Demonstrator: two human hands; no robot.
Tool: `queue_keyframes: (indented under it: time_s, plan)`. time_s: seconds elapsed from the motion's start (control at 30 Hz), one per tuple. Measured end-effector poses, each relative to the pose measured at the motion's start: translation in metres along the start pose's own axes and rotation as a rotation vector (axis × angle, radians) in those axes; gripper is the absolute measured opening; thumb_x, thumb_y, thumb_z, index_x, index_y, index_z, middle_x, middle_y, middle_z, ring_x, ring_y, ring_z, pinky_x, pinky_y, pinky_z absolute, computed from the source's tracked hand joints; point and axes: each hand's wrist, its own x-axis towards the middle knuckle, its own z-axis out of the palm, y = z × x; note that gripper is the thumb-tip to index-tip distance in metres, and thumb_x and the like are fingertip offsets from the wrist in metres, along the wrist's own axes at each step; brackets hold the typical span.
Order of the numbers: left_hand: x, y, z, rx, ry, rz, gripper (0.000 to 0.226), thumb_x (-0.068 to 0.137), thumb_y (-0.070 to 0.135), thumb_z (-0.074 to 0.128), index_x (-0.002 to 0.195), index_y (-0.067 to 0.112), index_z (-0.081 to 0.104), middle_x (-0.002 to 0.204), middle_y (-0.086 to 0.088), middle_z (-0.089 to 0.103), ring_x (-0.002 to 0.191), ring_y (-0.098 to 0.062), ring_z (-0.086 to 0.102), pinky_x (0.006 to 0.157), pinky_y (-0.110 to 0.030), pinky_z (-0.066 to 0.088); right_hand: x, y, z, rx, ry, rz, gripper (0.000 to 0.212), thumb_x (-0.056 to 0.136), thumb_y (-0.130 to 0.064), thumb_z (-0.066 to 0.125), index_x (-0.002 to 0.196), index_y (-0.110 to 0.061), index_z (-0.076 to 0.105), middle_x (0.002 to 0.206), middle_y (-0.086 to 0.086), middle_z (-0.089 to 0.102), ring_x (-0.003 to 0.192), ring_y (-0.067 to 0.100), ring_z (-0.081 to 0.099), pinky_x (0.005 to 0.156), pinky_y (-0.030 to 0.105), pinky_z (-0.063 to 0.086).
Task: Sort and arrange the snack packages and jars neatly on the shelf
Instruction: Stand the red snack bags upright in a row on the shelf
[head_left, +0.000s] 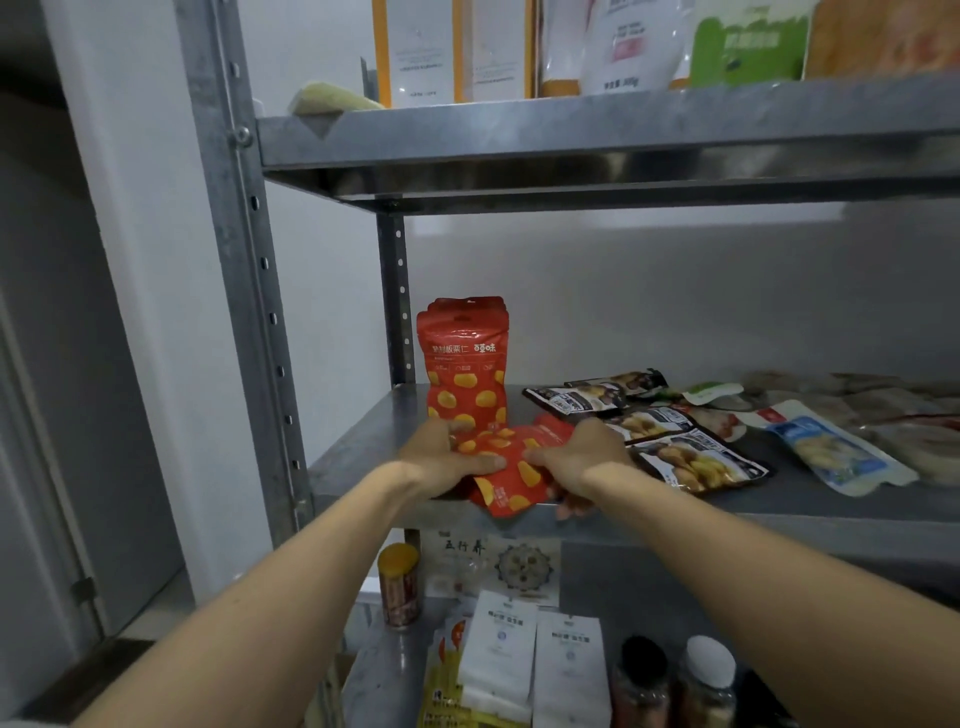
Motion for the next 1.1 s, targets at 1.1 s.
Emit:
queue_keyframes:
  time_s: [1.1]
  plan:
    - [-0.006,-0.03,-0.012,-0.31,0.295,0.204,0.062,0.067,0.023,0.086,0.118,0.023,0.052,0.105,0.011,0.058,0.094,-0.008,0.06,0.069,-0.019,0.052,0.005,-0.022,0.035,0.41,0.447,0.077,0.109,0.039,-0.041,0.097,0.127,-0.008,0.044,0.126,0.013,0.055,0.114,0.033,0.058,0.093,0.049,0.051]
